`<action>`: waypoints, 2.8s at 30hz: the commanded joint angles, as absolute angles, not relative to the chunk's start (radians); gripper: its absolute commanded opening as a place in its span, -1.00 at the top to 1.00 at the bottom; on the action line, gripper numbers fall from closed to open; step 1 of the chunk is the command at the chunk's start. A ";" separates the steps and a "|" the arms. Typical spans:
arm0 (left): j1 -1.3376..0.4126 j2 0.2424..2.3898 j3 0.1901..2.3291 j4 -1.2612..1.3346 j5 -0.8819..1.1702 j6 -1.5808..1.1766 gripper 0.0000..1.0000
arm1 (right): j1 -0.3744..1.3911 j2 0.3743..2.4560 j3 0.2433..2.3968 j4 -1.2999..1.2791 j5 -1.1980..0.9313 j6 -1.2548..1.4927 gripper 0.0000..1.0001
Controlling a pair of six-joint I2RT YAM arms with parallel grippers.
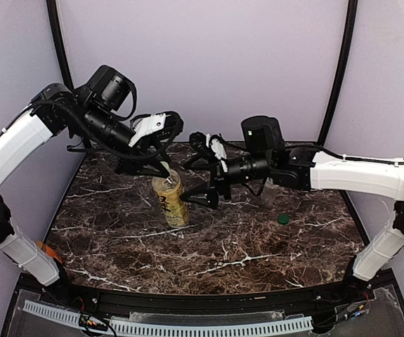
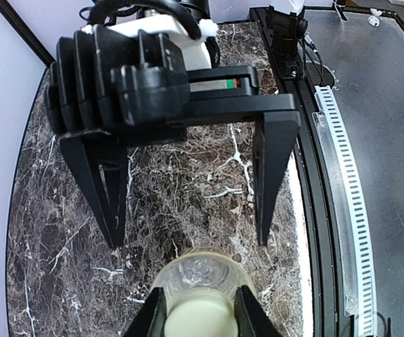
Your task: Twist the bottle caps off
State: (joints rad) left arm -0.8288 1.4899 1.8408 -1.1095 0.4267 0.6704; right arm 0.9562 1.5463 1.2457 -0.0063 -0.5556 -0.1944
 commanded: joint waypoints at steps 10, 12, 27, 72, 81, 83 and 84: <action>-0.835 1.505 1.891 -1.113 0.435 0.641 0.99 | 0.996 1.694 1.343 0.139 -0.635 -0.154 -0.66; -0.835 1.504 1.886 -1.111 0.435 0.640 0.99 | 0.997 1.696 1.345 0.137 -0.630 -0.153 -0.49; -0.751 1.344 1.729 -0.752 0.292 0.399 -0.97 | 0.988 1.564 1.290 0.211 -0.418 -0.019 -0.02; -0.718 1.345 1.472 -0.509 0.448 0.268 0.31 | 1.064 1.581 1.310 0.576 -0.145 0.428 -0.47; -0.742 1.284 1.397 -0.537 0.182 0.531 0.51 | 1.058 1.391 1.362 0.152 0.056 0.343 -0.97; -0.777 1.264 1.348 -0.491 0.001 0.706 0.56 | 1.050 1.382 1.414 -0.020 0.110 0.406 -0.97; -0.791 1.250 1.324 -0.426 -0.062 0.771 0.63 | 1.047 1.382 1.433 -0.083 0.105 0.432 -0.97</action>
